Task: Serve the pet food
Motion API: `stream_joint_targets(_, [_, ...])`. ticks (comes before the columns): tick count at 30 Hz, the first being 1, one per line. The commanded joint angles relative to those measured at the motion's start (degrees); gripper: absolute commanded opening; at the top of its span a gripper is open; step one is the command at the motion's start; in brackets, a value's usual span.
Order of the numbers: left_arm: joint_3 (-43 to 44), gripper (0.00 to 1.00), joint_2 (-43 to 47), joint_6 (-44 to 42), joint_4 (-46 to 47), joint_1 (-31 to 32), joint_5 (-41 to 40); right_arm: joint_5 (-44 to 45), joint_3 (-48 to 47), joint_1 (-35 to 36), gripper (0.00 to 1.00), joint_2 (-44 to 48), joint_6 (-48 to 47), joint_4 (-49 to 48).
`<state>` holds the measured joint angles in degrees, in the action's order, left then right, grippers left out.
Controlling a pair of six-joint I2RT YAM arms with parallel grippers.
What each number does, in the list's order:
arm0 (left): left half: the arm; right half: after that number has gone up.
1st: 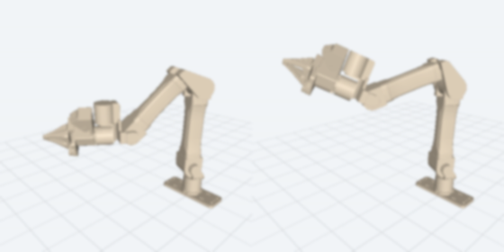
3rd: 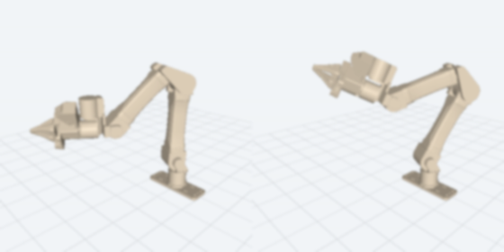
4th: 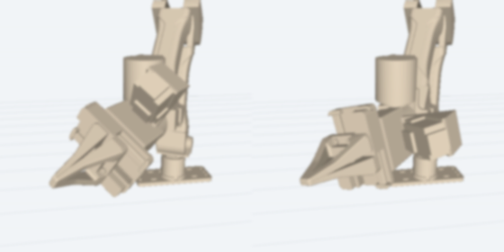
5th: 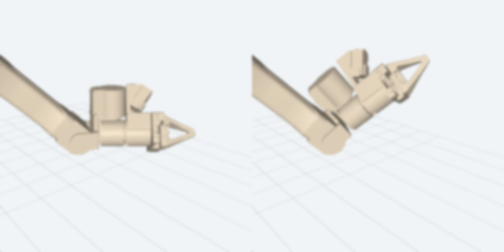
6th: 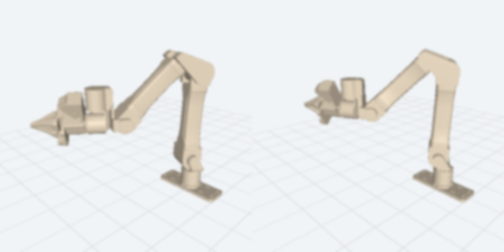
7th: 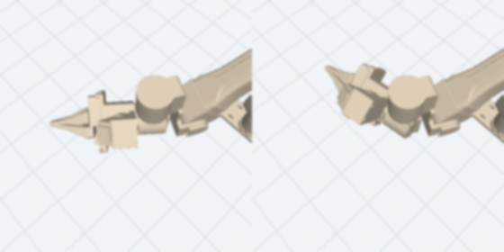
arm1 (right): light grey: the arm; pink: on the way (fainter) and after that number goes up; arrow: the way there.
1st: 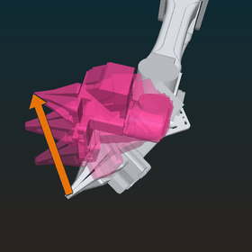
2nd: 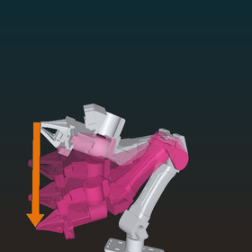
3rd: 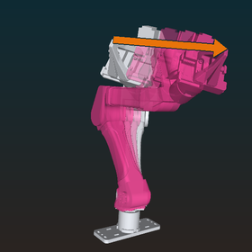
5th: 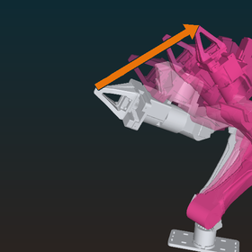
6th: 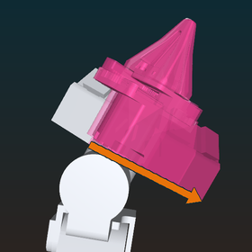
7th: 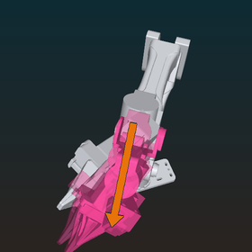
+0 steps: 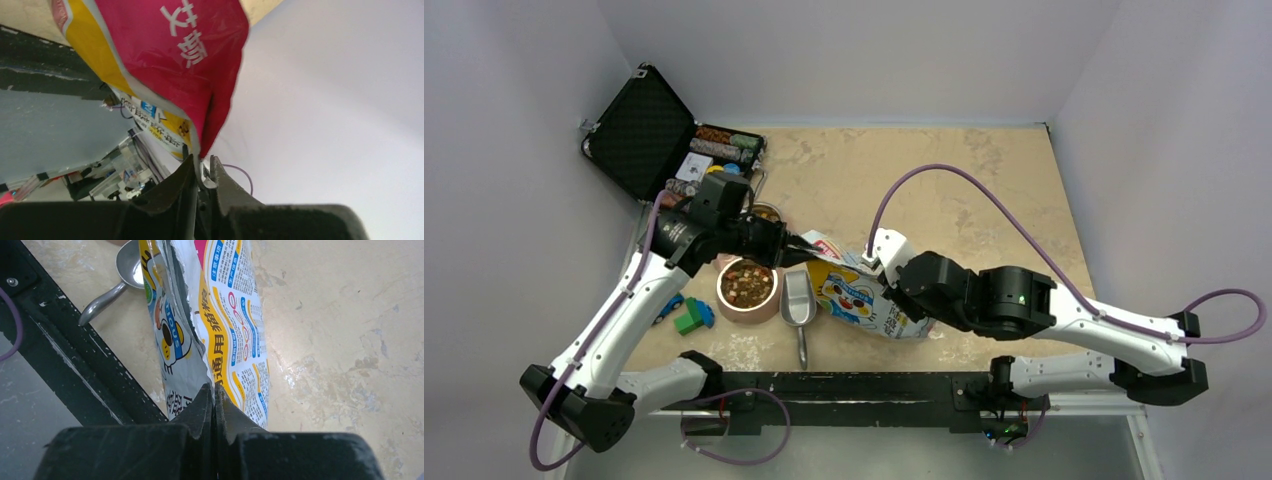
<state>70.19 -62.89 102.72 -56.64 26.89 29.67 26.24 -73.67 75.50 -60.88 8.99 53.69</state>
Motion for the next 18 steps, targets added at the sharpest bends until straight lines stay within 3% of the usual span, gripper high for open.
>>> stream_joint_targets(1, [5.33,0.28,-0.12,-3.28,1.80,2.64,-6.15,1.38,-4.16,-0.45,0.00,2.87,0.11,4.87])
stream_joint_targets(3, [5.72,0.39,-0.37,-3.17,2.16,8.16,-8.30,1.28,-5.41,-0.51,0.00,1.13,0.54,4.07])
stream_joint_targets(5, [4.71,0.44,-0.90,-2.30,2.93,11.31,-7.90,1.58,-6.36,-0.53,0.00,-0.20,1.11,3.65])
stream_joint_targets(12, [2.19,0.46,-1.40,-1.97,3.80,14.50,-8.27,-1.10,-6.65,-2.47,0.00,0.32,2.27,1.49])
stream_joint_targets(18, [1.42,0.42,-5.17,-0.93,10.49,13.84,-11.19,-11.67,-4.63,-11.17,0.00,3.97,-2.55,-0.69])
